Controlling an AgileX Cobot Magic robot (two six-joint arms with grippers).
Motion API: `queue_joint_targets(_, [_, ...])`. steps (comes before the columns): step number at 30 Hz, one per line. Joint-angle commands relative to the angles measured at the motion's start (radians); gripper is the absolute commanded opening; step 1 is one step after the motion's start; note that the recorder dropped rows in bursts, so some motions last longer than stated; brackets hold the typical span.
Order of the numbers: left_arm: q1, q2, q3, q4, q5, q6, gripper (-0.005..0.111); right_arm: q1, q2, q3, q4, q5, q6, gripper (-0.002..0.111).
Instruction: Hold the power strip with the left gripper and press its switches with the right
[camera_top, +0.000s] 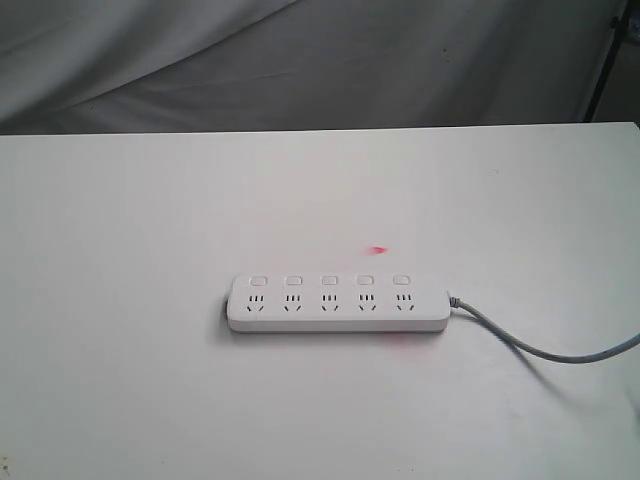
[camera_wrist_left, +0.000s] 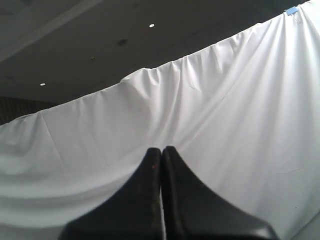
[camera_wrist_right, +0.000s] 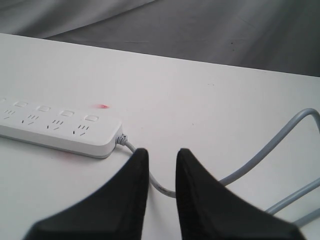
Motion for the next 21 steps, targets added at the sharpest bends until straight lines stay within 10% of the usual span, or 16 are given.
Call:
queue_joint_targets(1, [0.002,-0.014,0.054,0.002,-0.004,-0.032,0.0,0.002,-0.003,0.003,0.004,-0.002,0.002,0.019])
queue_joint_targets(15, [0.002,-0.014,0.095,-0.033,-0.005,-0.108,0.0,0.002,-0.003,0.003,0.004,-0.002,0.002,0.019])
queue_joint_targets(21, [0.002,-0.014,0.164,0.618,-0.008,-0.831,0.0,0.002,-0.003,0.003,0.004,-0.002,0.002,0.019])
